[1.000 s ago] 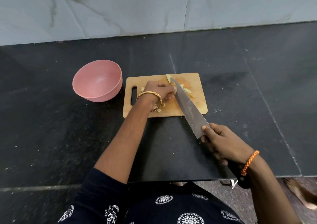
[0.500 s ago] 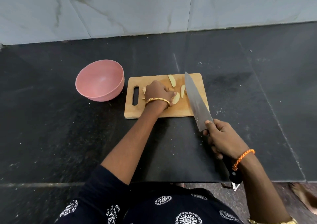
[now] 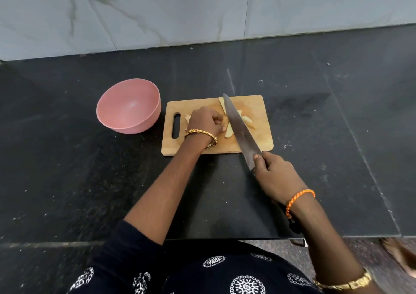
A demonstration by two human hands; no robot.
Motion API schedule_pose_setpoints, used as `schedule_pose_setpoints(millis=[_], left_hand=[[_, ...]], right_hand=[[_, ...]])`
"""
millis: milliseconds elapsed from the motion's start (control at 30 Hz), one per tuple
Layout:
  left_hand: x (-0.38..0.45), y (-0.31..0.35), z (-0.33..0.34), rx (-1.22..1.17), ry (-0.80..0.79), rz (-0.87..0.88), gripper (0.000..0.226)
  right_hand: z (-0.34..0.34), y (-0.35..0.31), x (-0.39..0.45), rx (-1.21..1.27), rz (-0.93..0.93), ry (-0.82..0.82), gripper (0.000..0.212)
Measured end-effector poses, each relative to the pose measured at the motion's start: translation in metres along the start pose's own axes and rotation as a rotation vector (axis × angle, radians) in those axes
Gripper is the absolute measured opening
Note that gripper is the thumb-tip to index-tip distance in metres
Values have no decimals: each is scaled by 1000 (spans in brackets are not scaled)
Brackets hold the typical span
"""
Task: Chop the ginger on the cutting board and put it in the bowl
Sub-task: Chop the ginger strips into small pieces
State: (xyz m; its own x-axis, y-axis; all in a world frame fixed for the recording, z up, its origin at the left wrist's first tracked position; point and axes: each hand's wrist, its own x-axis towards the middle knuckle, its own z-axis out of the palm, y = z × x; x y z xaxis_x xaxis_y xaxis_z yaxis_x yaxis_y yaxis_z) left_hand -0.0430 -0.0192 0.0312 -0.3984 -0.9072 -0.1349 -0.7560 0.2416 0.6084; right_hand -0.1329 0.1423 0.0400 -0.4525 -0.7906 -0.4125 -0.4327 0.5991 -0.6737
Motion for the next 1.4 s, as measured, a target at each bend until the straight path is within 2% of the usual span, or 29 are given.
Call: schedule_pose_setpoints(millis=[133, 500, 633, 800, 933, 1133, 1233, 1400], left_hand=[[1, -2, 1, -30, 28, -7, 30], [3, -2, -3, -85, -21, -27, 30], [4, -5, -1, -115, -12, -30, 30], [4, -9, 6, -113, 42, -56, 25], [0, -7, 11, -122, 107, -79, 24], [0, -5, 8, -106, 90, -71, 25], [0, -3, 7, -80, 77, -79, 26], [0, -2, 7, -12, 90, -93, 19]], right_hand=[[10, -9, 5, -34, 10, 34, 34], [19, -28, 16, -119, 47, 27, 28], [19, -35, 22, -175, 49, -10, 32], [18, -39, 19, -235, 63, -59, 22], [14, -35, 8, -250, 92, -108, 22], [-1, -17, -18, -288, 63, -132, 23], [-12, -9, -21, -225, 22, -109, 30], [-21, -3, -9, -61, -34, 56, 34]])
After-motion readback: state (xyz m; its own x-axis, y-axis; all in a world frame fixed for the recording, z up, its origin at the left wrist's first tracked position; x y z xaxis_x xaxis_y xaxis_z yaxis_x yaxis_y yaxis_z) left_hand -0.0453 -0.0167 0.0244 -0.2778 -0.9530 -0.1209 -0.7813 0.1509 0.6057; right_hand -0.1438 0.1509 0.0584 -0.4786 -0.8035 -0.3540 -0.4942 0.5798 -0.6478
